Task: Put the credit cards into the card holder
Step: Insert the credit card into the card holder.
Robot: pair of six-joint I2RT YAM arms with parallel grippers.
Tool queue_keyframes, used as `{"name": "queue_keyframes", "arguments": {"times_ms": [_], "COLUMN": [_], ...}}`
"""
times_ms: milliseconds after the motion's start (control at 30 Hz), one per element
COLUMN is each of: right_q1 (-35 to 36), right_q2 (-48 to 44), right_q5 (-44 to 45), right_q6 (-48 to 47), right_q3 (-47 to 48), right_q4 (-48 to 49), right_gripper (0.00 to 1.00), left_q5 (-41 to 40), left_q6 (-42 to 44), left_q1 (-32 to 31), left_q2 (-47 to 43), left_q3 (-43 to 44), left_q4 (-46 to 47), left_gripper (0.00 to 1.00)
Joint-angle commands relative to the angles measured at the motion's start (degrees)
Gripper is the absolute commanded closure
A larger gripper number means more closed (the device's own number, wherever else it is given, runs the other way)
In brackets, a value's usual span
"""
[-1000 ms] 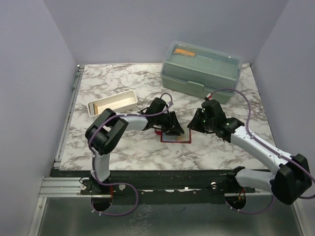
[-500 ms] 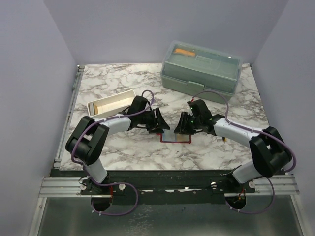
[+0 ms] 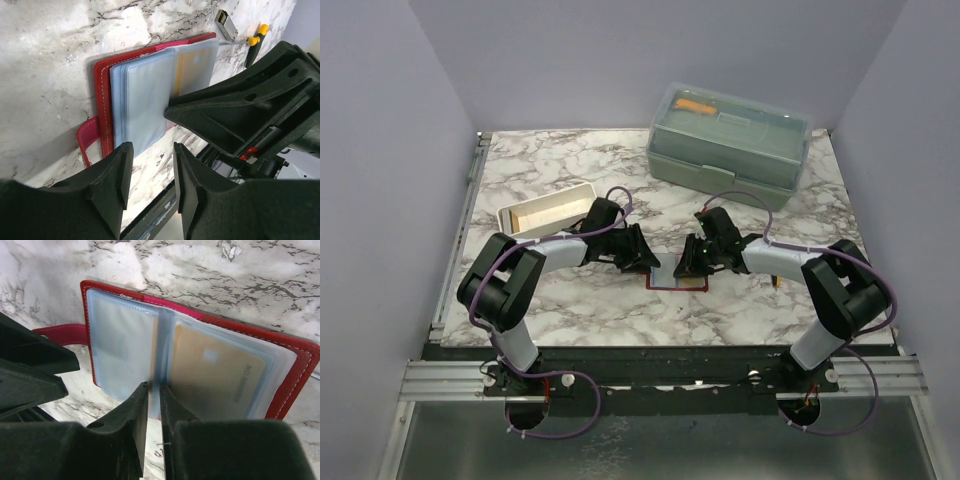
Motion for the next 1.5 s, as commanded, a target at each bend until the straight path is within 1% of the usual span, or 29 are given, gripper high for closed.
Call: {"name": "queue_keyframes", "arguments": {"times_ms": [0, 133, 233, 333, 600, 767, 967, 1000, 1067, 1100, 1200, 1233, 1267, 1367, 1400, 1467], "right_q1": [-0.02, -0.04, -0.01, -0.03, -0.01, -0.04, -0.03, -0.02, -0.01, -0.01, -0.06, -0.02, -0.01, -0.01, -0.06, -0.01], "right_q2": [1.55, 2.33, 3.0, 2.27, 2.46, 2.72, 2.69, 2.54, 1.41, 0.5, -2.81, -3.88, -4.86, -8.22, -9.21, -11.81], "right_q5": [-0.07, 0.89, 1.59, 2.46, 2.84, 3.55, 2.37, 1.45, 0.13, -0.2, -1.18, -1.36, -1.46, -1.51, -1.69, -1.96], "right_q6": [-0.38, -0.18, 0.26, 1.39, 2.19, 2.49, 2.63, 2.07, 0.9, 0.69, -0.01, -0.32, -0.68, -2.01, -2.72, -3.91], "right_q3": [-0.52, -0.65, -0.67, -1.79, -2.5, -2.6, -3.15, -2.89, -1.94, -1.31, 1.88, 3.11, 4.26, 7.11, 7.91, 8.71], "right_q4": [1.39, 1.15, 0.39, 0.42, 0.45, -0.02, 0.86, 1.08, 0.7, 0.01, -3.21, -4.48, -5.76, -8.8, -9.51, -10.87], "right_gripper": [0.82, 0.85, 0.94, 1.0, 1.0, 1.0, 1.0, 0.99, 0.86, 0.83, 0.73, 0.7, 0.68, 0.57, 0.54, 0.49], "left_q5": [-1.74, -1.8, -1.63, -0.86, 0.98, 0.99, 0.95, 0.65, -1.08, -2.38, -4.81, -5.99, -7.7, -17.34, -22.22, -31.16], "left_q6": [1.18, 1.34, 1.44, 1.52, 0.46, 0.21, -0.06, -0.04, 1.68, 3.0, 7.28, 9.09, 10.98, 18.26, 21.07, 23.79], "left_q1": [0.54, 0.74, 0.73, 0.76, 0.68, 0.13, -0.47, -0.42, 0.36, 1.35, 7.04, 9.25, 11.47, 16.57, 17.86, 20.79], "left_q2": [-0.21, -0.45, -0.57, -0.27, 1.04, 0.3, 0.25, 0.06, -1.53, -3.0, -8.9, -10.79, -12.32, -16.04, -16.68, -16.49], "left_q3": [-0.93, -0.77, -0.42, 0.03, 0.72, 0.85, 1.21, 1.22, 2.01, 2.6, 4.62, 5.53, 6.82, 12.89, 14.64, 18.44], "left_q4": [-0.24, -0.37, -0.68, -0.68, 0.98, 1.81, 2.3, 2.07, -0.96, -4.11, -12.85, -15.98, -19.8, -31.33, -34.25, -39.28], "left_gripper": [0.57, 0.57, 0.57, 0.56, 0.54, 0.49, 0.51, 0.51, 0.49, 0.46, 0.37, 0.32, 0.29, 0.22, 0.2, 0.17]}}
